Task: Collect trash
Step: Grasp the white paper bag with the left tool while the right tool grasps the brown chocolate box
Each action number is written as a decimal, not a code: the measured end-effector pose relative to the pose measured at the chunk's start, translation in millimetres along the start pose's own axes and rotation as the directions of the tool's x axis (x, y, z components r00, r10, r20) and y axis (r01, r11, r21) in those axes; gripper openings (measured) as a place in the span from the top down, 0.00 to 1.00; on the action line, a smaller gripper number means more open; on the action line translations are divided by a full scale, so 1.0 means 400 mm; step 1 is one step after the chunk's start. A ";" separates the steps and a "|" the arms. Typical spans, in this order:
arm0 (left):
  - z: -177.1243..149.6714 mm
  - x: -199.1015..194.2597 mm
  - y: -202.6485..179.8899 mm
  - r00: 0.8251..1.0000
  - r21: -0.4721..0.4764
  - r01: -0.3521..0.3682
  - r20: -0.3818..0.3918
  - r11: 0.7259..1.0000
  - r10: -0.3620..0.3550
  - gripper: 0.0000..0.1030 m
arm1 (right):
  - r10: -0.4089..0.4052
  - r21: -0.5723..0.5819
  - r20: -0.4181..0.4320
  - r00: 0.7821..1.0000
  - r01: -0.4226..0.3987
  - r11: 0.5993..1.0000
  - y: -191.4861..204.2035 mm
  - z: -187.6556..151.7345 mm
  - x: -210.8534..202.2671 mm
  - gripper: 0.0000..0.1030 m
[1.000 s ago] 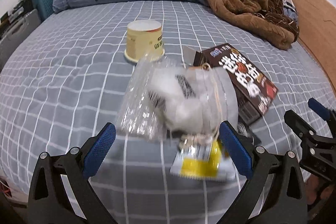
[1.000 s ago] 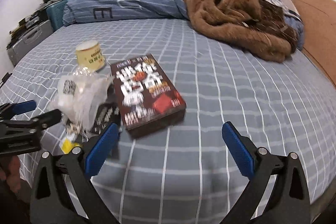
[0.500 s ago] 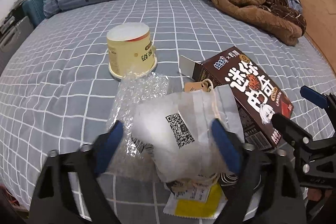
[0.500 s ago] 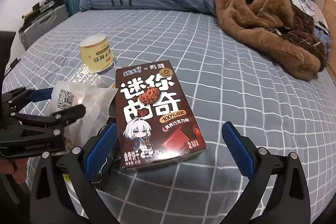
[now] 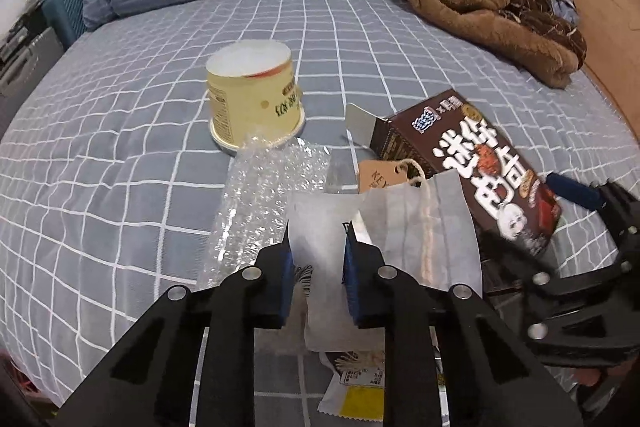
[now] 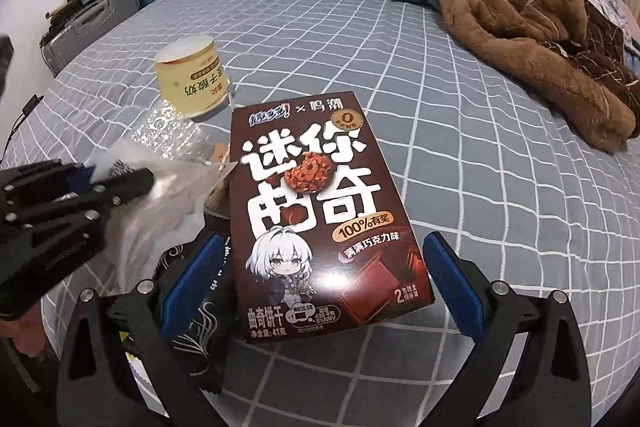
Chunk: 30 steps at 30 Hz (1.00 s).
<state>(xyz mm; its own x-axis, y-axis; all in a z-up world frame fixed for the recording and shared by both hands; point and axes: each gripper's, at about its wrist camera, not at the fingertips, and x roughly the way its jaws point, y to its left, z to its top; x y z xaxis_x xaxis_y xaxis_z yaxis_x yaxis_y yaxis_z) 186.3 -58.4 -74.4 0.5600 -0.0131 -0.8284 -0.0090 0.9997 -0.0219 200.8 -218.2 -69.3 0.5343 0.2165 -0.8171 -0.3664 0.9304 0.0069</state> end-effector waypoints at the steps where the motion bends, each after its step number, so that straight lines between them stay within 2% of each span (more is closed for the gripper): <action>1: 0.001 -0.007 0.004 1.000 -0.003 0.003 0.006 1.000 -0.003 0.80 | -0.005 -0.001 -0.003 1.000 0.005 1.000 0.003 0.001 0.004 0.07; 6: 0.006 -0.022 0.022 1.000 -0.019 0.017 0.021 1.000 -0.017 0.80 | -0.012 0.034 -0.031 0.999 0.013 0.999 -0.003 -0.003 0.033 0.07; 15: 0.010 -0.036 0.045 0.999 -0.026 0.006 0.035 1.000 -0.006 0.80 | -0.004 0.074 -0.006 1.000 0.004 0.997 -0.016 -0.004 0.025 0.09; 30: -0.005 -0.088 0.047 0.998 -0.019 -0.003 0.062 1.000 0.005 0.80 | -0.093 0.154 0.066 0.993 0.082 0.985 -0.031 -0.024 -0.074 0.11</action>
<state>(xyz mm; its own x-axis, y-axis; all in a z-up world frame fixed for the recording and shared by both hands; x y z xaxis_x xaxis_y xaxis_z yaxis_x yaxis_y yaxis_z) 165.0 -39.3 -46.7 0.6106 -0.0073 -0.7919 -0.0268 0.9992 -0.0298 182.2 -239.0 -50.6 0.6153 0.1477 -0.7743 -0.1991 0.9796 0.0286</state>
